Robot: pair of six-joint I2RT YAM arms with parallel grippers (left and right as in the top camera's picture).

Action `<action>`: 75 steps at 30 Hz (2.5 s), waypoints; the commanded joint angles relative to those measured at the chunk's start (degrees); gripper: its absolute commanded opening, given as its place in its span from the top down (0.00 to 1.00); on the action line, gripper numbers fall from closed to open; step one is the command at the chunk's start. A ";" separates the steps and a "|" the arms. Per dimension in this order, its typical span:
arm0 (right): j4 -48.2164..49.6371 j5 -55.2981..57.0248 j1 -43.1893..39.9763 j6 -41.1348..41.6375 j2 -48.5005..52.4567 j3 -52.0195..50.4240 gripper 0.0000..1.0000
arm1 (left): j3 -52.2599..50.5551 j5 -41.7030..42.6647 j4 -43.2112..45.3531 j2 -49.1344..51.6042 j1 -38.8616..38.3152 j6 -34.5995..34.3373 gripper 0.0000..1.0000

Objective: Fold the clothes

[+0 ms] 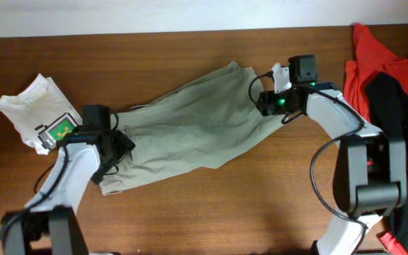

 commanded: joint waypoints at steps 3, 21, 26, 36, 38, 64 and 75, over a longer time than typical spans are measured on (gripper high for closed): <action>-1.57 -0.20 0.33 -0.90 1.70 0.26 0.41 | -0.83 0.09 3.23 8.28 0.07 0.90 0.03; -20.35 9.22 0.26 6.05 0.02 0.76 0.37 | 8.68 2.49 1.33 7.96 5.60 18.29 0.13; -22.97 5.97 0.28 5.27 -5.70 12.57 0.26 | 11.52 -0.09 -14.49 7.98 6.54 16.90 0.01; -28.50 5.77 0.33 5.33 -6.03 15.28 0.25 | 3.78 13.11 4.59 18.62 8.39 13.99 0.02; -29.11 5.75 0.55 5.29 -6.03 15.28 0.26 | 3.78 17.75 5.57 20.83 8.39 14.01 0.16; -21.11 -3.52 19.19 -0.66 2.71 9.01 0.89 | 13.60 34.18 -7.41 -10.58 10.86 25.75 1.00; 2.45 -13.05 44.19 6.19 11.08 8.31 0.88 | 18.71 47.54 -11.28 -17.79 11.41 25.73 1.00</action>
